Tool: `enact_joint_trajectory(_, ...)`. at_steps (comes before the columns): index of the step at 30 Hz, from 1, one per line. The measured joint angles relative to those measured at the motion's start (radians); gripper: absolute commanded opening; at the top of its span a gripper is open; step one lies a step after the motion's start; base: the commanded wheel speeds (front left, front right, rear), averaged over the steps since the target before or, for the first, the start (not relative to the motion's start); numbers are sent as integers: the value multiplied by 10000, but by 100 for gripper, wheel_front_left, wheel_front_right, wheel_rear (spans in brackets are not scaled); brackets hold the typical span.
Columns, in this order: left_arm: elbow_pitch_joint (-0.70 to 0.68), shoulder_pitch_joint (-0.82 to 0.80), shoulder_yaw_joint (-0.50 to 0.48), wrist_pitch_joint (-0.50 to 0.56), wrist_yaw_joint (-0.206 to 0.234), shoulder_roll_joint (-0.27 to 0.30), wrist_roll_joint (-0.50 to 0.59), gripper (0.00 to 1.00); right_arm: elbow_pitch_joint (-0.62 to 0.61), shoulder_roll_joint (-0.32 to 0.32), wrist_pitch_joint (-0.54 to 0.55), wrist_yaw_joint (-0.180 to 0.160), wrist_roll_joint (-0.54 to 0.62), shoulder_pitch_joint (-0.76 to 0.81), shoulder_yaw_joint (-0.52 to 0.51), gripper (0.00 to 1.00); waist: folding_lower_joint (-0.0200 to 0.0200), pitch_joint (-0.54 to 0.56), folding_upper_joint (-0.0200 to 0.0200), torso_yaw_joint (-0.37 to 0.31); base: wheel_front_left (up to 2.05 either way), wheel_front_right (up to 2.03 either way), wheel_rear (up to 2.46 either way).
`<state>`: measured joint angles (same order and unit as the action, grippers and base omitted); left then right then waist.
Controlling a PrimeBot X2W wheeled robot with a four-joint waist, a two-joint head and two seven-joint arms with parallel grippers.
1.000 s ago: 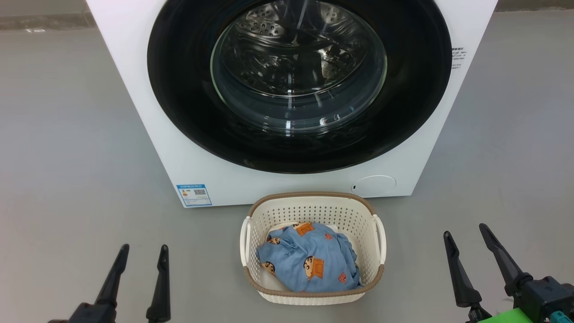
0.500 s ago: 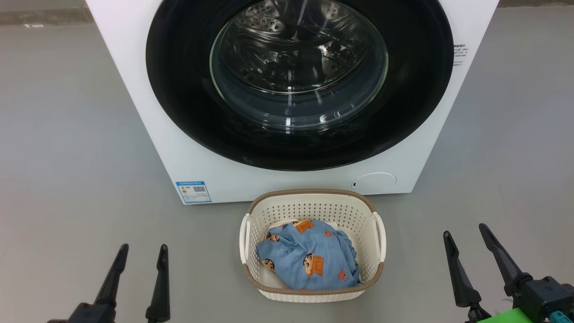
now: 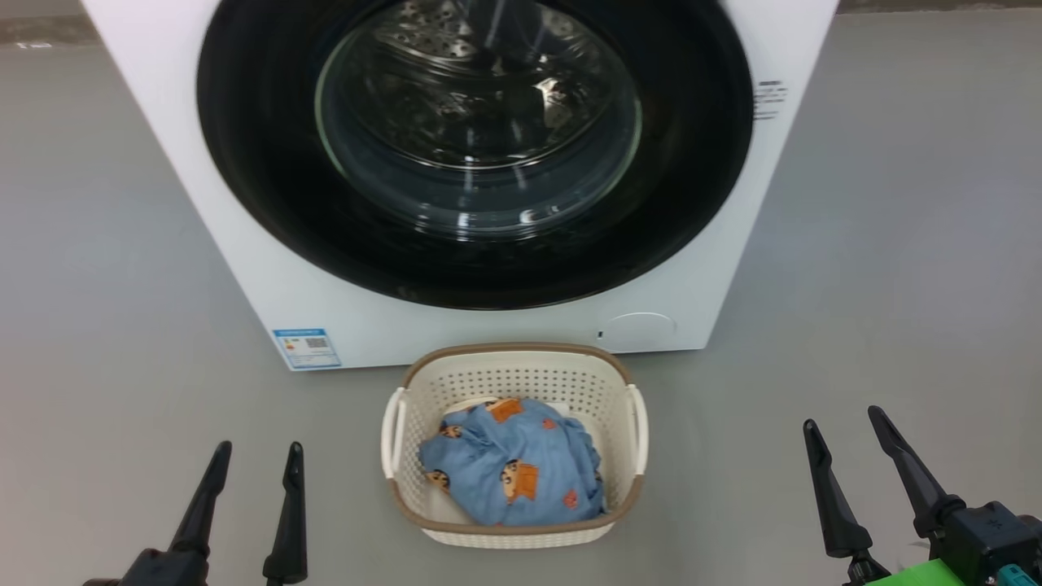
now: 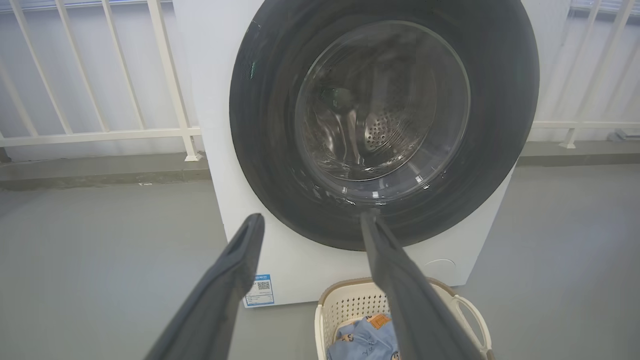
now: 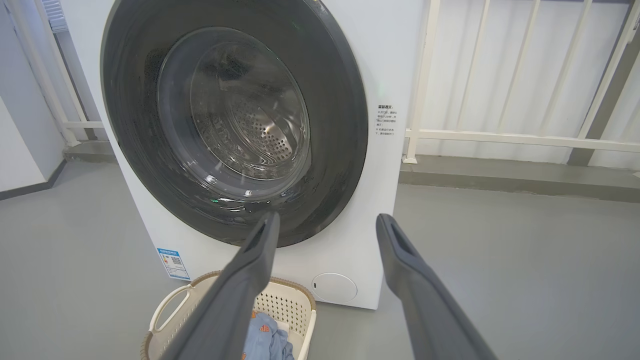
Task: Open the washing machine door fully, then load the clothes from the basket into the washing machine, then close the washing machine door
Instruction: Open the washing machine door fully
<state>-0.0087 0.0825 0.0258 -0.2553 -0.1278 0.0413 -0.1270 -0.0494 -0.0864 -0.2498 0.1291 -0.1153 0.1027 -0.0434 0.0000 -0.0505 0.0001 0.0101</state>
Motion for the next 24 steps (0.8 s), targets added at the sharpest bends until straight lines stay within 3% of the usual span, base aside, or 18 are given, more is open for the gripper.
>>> enact_joint_trajectory(15,-77,0,-77,0,2,-6,-128,100,21,-23,0,0,0,-1,27,100,0,6,0,-53,87,100,-187)
enact_joint_trajectory(24,-96,-3,-96,0,13,-10,-148,100,21,-38,0,0,0,-2,54,100,0,-66,0,-54,34,34,-67)
